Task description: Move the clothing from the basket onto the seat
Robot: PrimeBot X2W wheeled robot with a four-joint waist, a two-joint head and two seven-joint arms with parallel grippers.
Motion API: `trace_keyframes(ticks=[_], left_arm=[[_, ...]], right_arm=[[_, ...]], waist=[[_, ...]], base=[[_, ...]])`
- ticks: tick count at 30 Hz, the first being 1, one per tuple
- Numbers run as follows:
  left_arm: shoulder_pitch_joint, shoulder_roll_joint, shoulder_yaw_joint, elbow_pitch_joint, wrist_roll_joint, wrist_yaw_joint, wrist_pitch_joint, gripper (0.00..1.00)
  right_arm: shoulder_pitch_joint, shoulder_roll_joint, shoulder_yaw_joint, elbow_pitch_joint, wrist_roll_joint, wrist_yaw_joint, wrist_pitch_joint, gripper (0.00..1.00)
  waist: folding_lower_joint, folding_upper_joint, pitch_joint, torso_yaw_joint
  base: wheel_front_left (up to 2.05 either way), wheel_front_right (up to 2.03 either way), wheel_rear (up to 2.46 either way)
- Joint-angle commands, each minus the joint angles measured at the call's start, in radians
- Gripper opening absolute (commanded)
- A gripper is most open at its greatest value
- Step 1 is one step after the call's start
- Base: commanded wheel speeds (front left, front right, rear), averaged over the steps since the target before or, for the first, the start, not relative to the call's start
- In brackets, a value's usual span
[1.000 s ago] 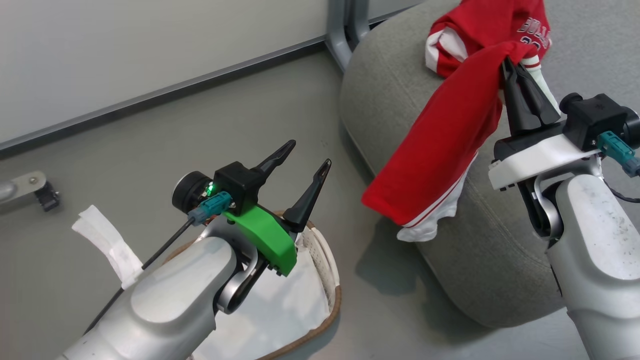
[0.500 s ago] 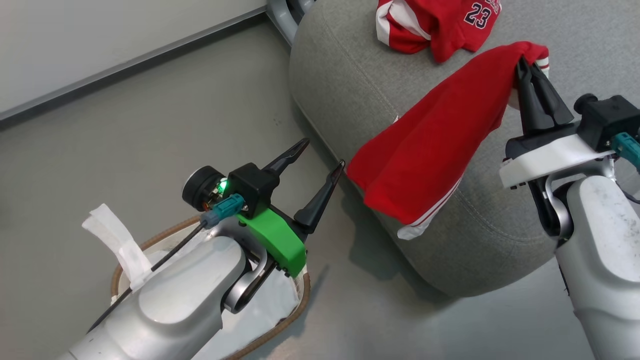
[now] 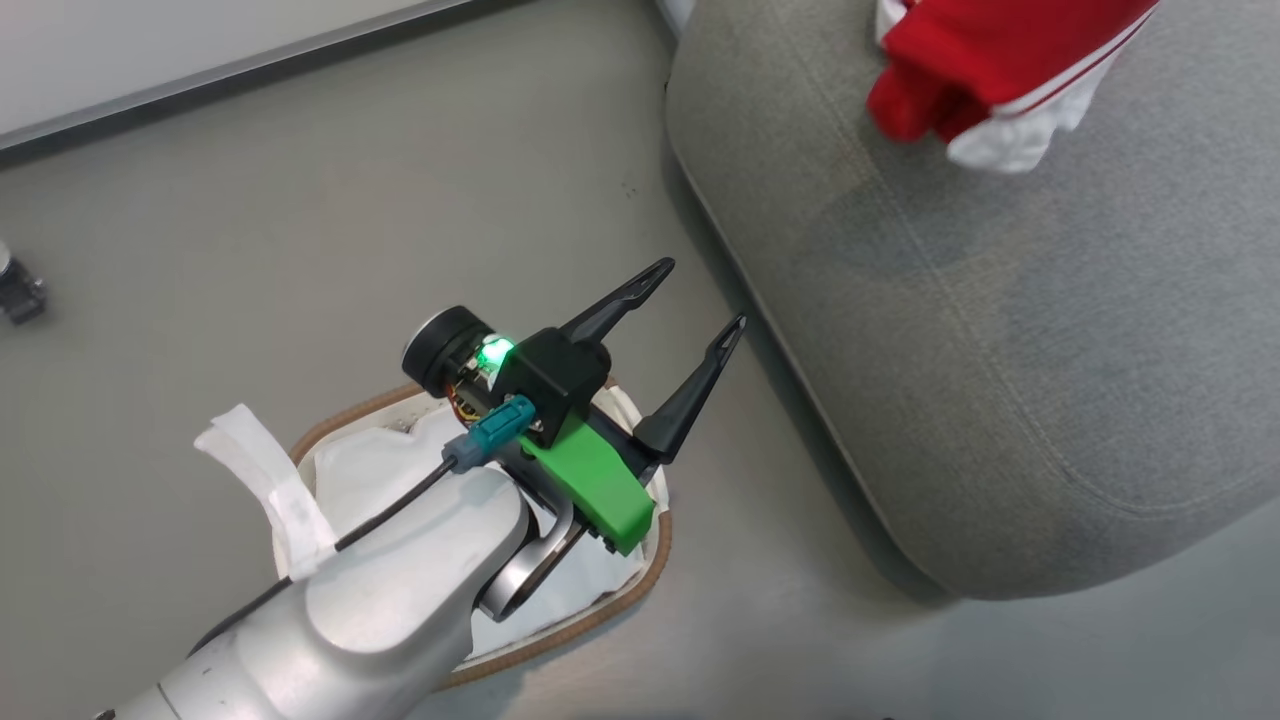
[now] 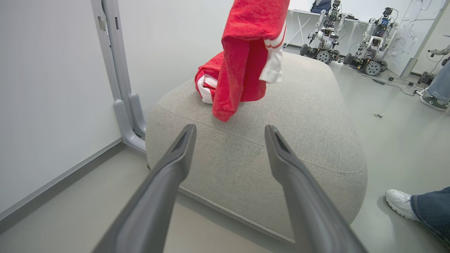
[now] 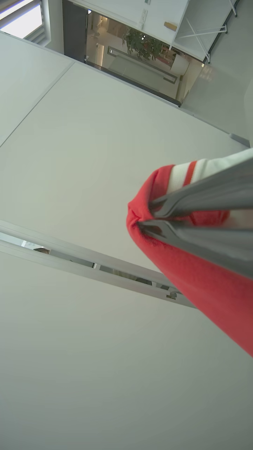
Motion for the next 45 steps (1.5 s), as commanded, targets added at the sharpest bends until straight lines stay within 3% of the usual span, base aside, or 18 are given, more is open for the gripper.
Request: trace_keyframes(ticks=[1, 8, 13, 21, 33, 35, 37, 45], left_arm=[[-0.019, -0.002, 0.001, -0.007, 0.016, 0.004, -0.003, 1.00], [-0.044, -0.012, -0.007, -0.035, 0.050, 0.002, -0.003, 1.00], [-0.076, -0.006, -0.008, -0.046, 0.078, 0.010, -0.002, 1.00], [-0.114, -0.012, -0.019, -0.045, 0.101, 0.001, 0.004, 1.00], [-0.105, 0.011, -0.016, -0.029, 0.089, 0.006, 0.006, 1.00], [-0.098, 0.012, -0.011, -0.029, 0.086, 0.008, 0.004, 1.00], [-0.086, 0.012, -0.007, -0.029, 0.081, 0.011, 0.002, 1.00], [-0.043, 0.022, 0.030, -0.028, 0.065, 0.021, -0.003, 1.00]], right_arm=[[-0.046, -0.025, -0.016, 0.013, -0.005, -0.001, 0.020, 0.00], [-0.236, -0.195, -0.083, 0.113, -0.025, -0.001, 0.125, 0.00], [-0.233, -0.258, -0.104, 0.215, -0.096, -0.001, 0.126, 0.00], [-0.105, -0.193, -0.222, 0.426, -0.152, -0.001, 0.009, 0.00], [-0.032, -0.084, -0.225, 0.632, -0.247, -0.001, -0.118, 0.00], [-0.029, -0.067, -0.221, 0.647, -0.248, -0.001, -0.127, 0.36], [-0.024, -0.053, -0.215, 0.652, -0.236, -0.001, -0.136, 1.00], [0.032, -0.020, -0.143, 0.639, -0.193, -0.001, -0.147, 1.00]], waist=[[0.0000, -0.0001, 0.056, 0.075], [0.0000, -0.0001, 0.138, 0.167], [0.0000, -0.0001, 0.213, 0.201], [0.0000, -0.0001, 0.294, 0.225], [0.0000, -0.0001, 0.303, 0.201], [0.0000, -0.0001, 0.295, 0.196], [0.0000, -0.0001, 0.283, 0.188], [0.0000, -0.0001, 0.209, 0.156]], base=[[0.00, 0.00, 0.00], [0.00, 0.00, 0.00], [0.00, 0.00, 0.00], [0.00, 0.00, 0.00], [0.00, 0.00, 0.00], [0.00, 0.00, 0.00], [0.00, 0.00, 0.00], [0.00, 0.00, 0.00]])
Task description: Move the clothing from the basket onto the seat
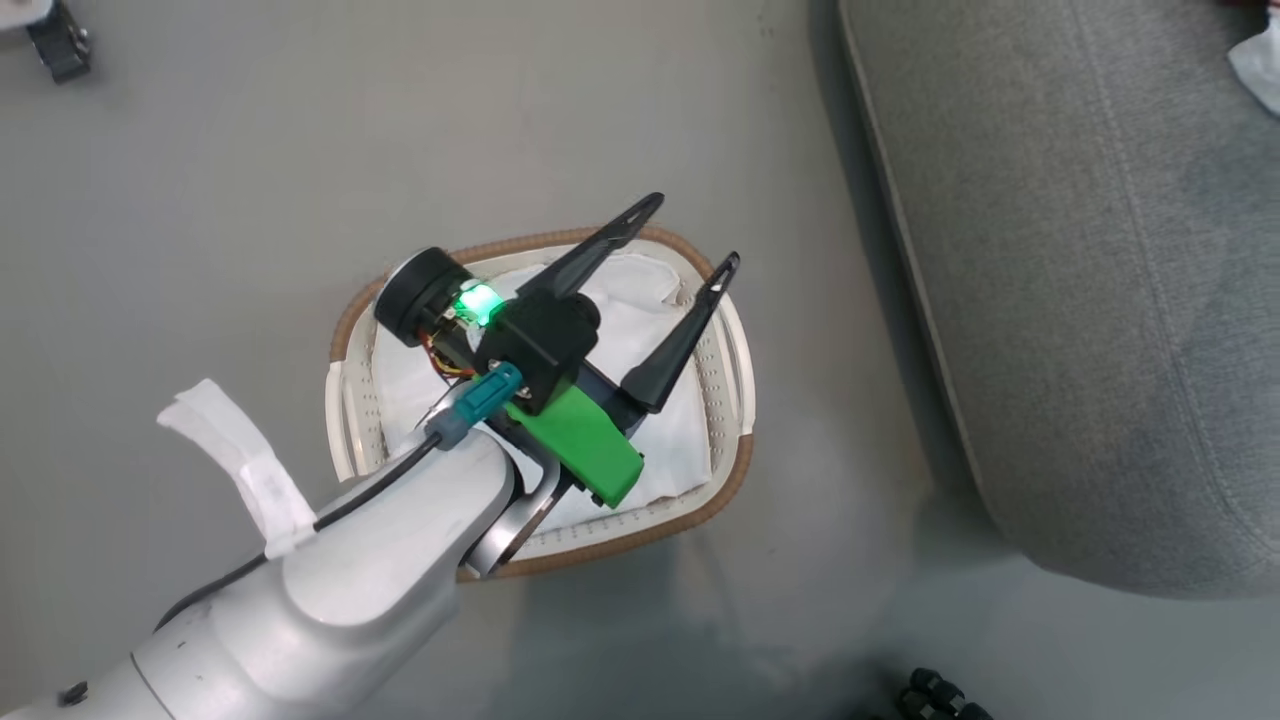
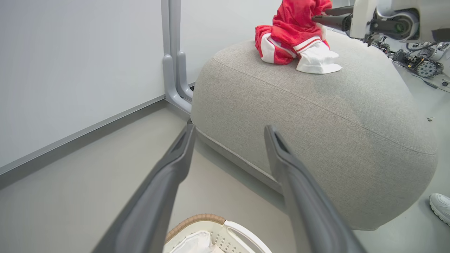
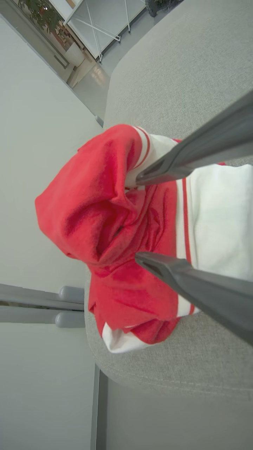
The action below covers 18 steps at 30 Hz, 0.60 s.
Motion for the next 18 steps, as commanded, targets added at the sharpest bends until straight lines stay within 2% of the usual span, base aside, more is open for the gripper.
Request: trace_keyframes(ticks=[1, 10, 18], left_arm=[[0.021, 0.006, 0.010, -0.001, -0.009, 0.005, -0.005, 1.00], [0.109, -0.002, 0.120, -0.007, -0.008, 0.001, -0.006, 1.00], [0.264, -0.017, 0.308, -0.006, 0.018, 0.008, -0.005, 1.00]], right_arm=[[0.027, 0.003, 0.016, -0.014, 0.012, -0.001, -0.004, 1.00], [0.098, 0.028, 0.108, -0.122, 0.055, -0.001, -0.005, 1.00], [0.128, 0.093, 0.191, -0.179, 0.104, -0.001, -0.005, 1.00]], waist=[[-0.0001, -0.0001, -0.039, -0.018], [-0.0001, -0.0001, -0.178, -0.005], [-0.0001, -0.0001, -0.329, 0.056]], base=[[0.00, 0.00, 0.00], [0.00, 0.00, 0.00], [0.00, 0.00, 0.00]])
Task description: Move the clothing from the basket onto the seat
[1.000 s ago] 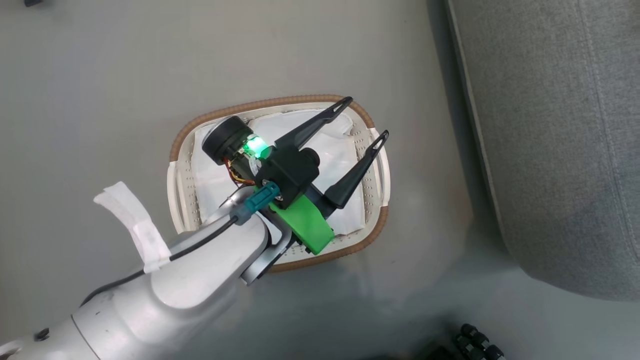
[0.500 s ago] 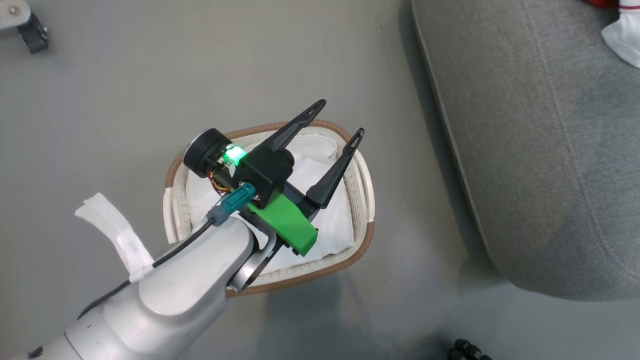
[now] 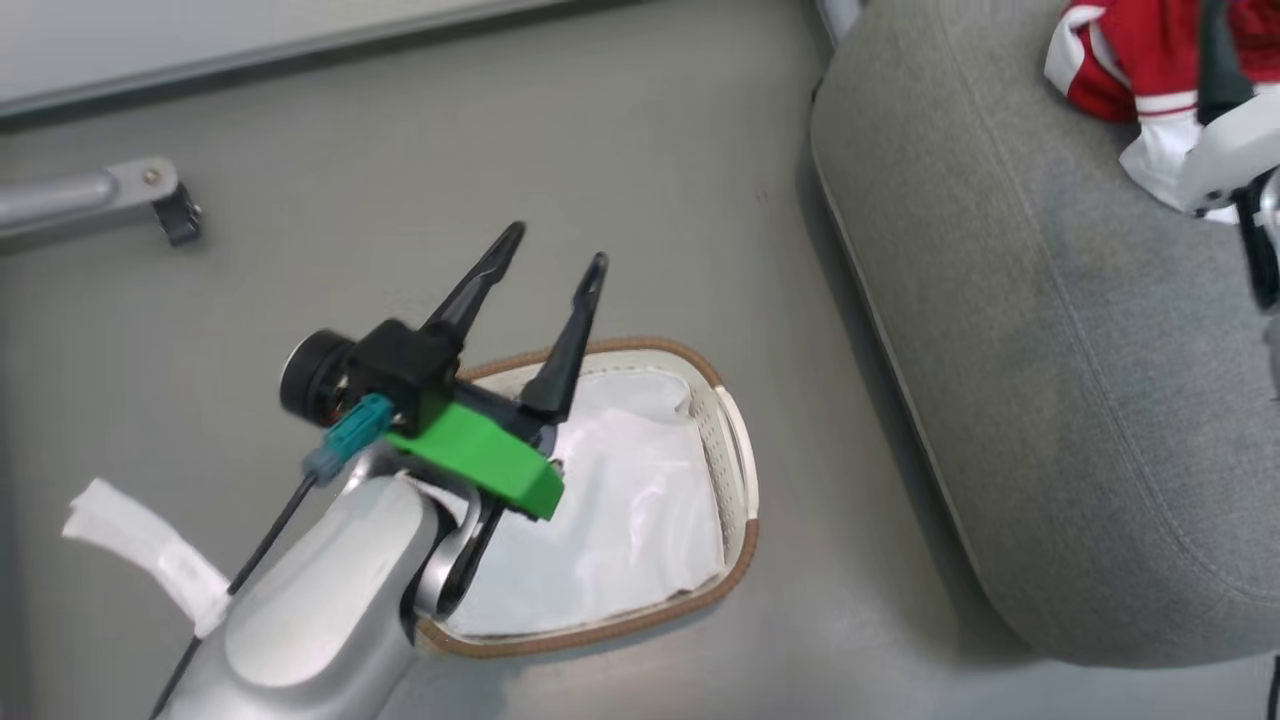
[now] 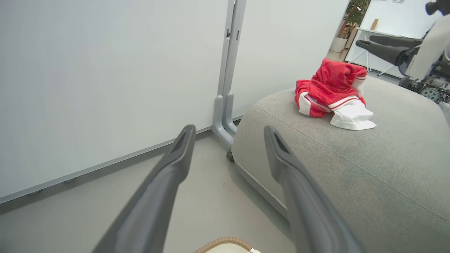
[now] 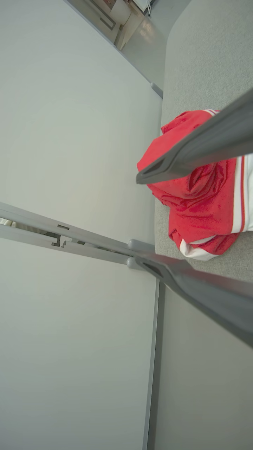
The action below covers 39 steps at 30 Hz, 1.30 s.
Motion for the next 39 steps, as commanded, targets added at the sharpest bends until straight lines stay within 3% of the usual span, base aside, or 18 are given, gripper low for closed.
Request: trace_keyframes(ticks=[1, 12, 22, 29, 39], left_arm=[[0.048, -0.001, 0.032, 0.003, 0.008, 0.006, 0.000, 1.00], [0.304, -0.042, 0.340, -0.008, 0.085, 0.007, 0.000, 1.00], [0.485, -0.100, 0.514, -0.028, 0.164, -0.016, -0.001, 1.00], [0.559, -0.145, 0.592, -0.038, 0.202, -0.055, 0.000, 1.00], [0.623, -0.193, 0.668, -0.043, 0.263, -0.122, 0.000, 1.00]], right_arm=[[0.031, 0.011, 0.006, -0.010, 0.011, -0.001, -0.004, 1.00], [0.258, 0.154, 0.000, -0.212, 0.030, -0.001, -0.004, 1.00], [0.592, 0.293, -0.079, -0.495, -0.063, -0.001, -0.003, 1.00], [0.757, 0.322, -0.065, -0.588, -0.085, -0.001, -0.003, 1.00], [0.845, 0.325, -0.034, -0.632, 0.003, -0.001, -0.004, 1.00]], waist=[[0.0000, 0.0000, -0.104, 0.057], [0.0000, 0.0000, -0.187, 0.169], [0.0000, 0.0000, -0.216, 0.232], [0.0000, 0.0000, -0.232, 0.246], [0.0000, 0.0000, -0.253, 0.230]], base=[[0.00, 0.00, 0.00], [0.00, 0.00, 0.00], [0.00, 0.00, 0.00], [0.00, 0.00, 0.00], [0.00, 0.00, 0.00]])
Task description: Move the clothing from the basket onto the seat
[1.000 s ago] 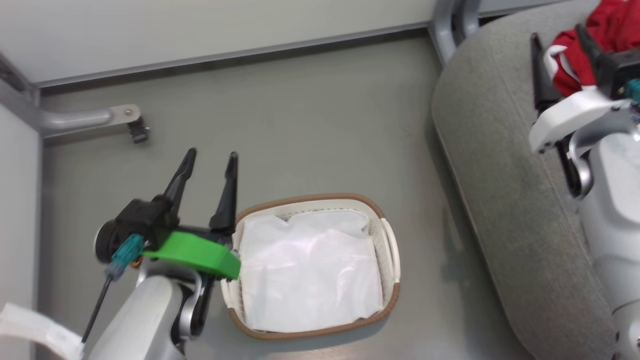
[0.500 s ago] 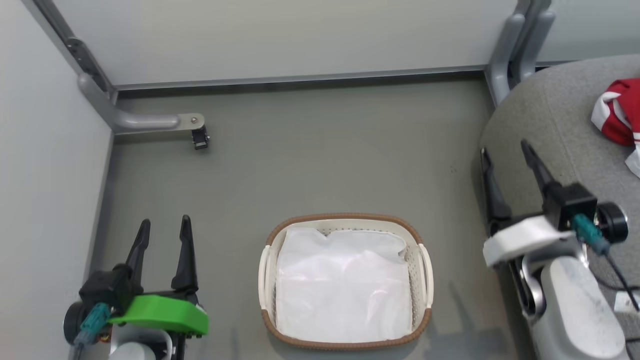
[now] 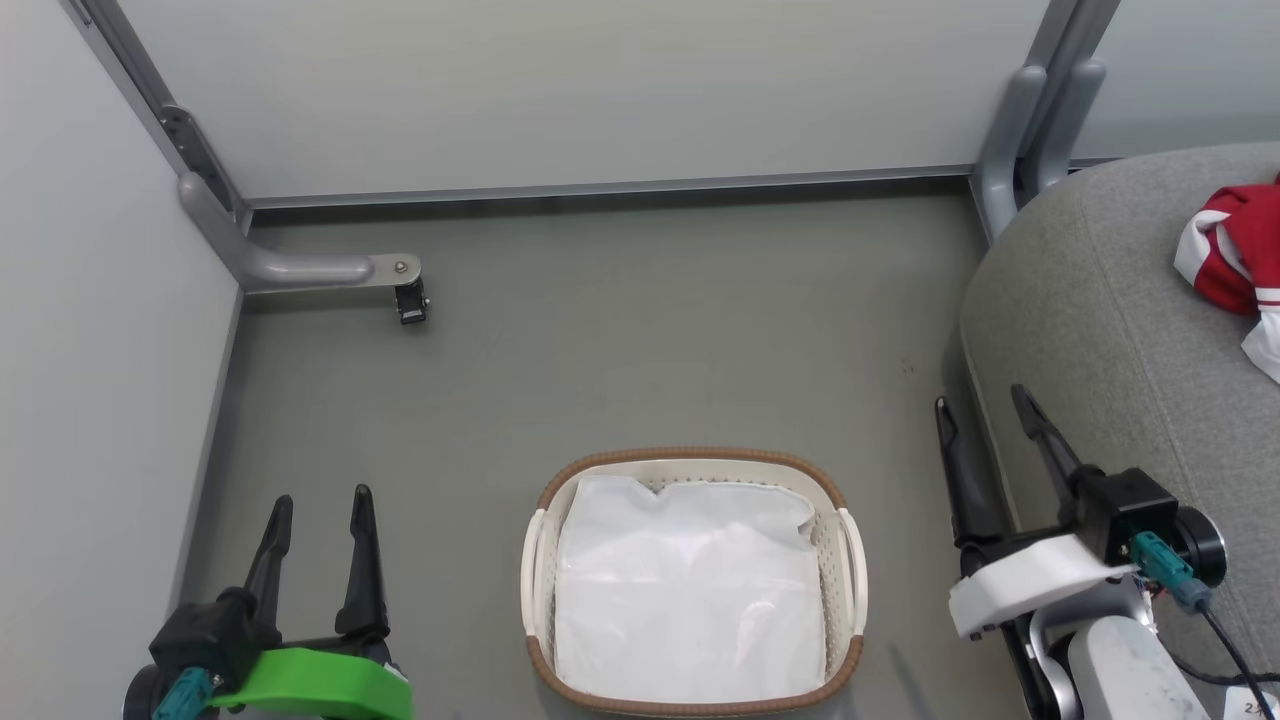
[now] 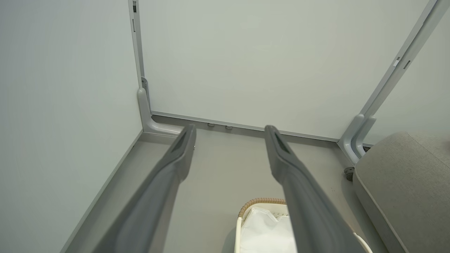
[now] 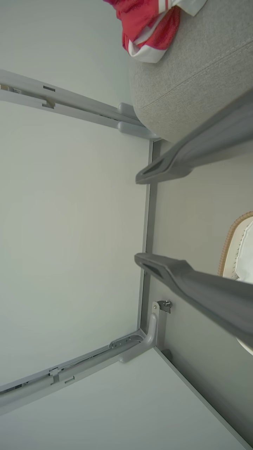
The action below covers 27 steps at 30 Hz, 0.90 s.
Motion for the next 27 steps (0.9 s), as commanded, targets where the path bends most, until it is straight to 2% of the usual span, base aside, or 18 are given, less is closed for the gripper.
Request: trace_keyframes(ticks=[1, 14, 27], left_arm=[[0.016, -0.003, 0.006, 0.006, 0.012, -0.009, 0.000, 1.00], [0.040, -0.036, 0.039, 0.037, 0.043, -0.042, 0.000, 1.00], [0.043, -0.050, 0.053, 0.061, 0.063, -0.050, 0.000, 1.00]], right_arm=[[0.023, -0.004, 0.003, 0.001, 0.003, -0.001, -0.002, 1.00], [0.081, -0.004, 0.027, 0.021, 0.036, -0.001, -0.002, 1.00], [0.089, -0.003, 0.036, 0.029, 0.050, -0.001, -0.002, 1.00]], waist=[[0.0001, 0.0000, -0.006, -0.002], [0.0001, 0.0000, -0.049, -0.012], [0.0001, 0.0000, -0.065, -0.012]], base=[[0.00, 0.00, 0.00], [0.00, 0.00, 0.00], [0.00, 0.00, 0.00]])
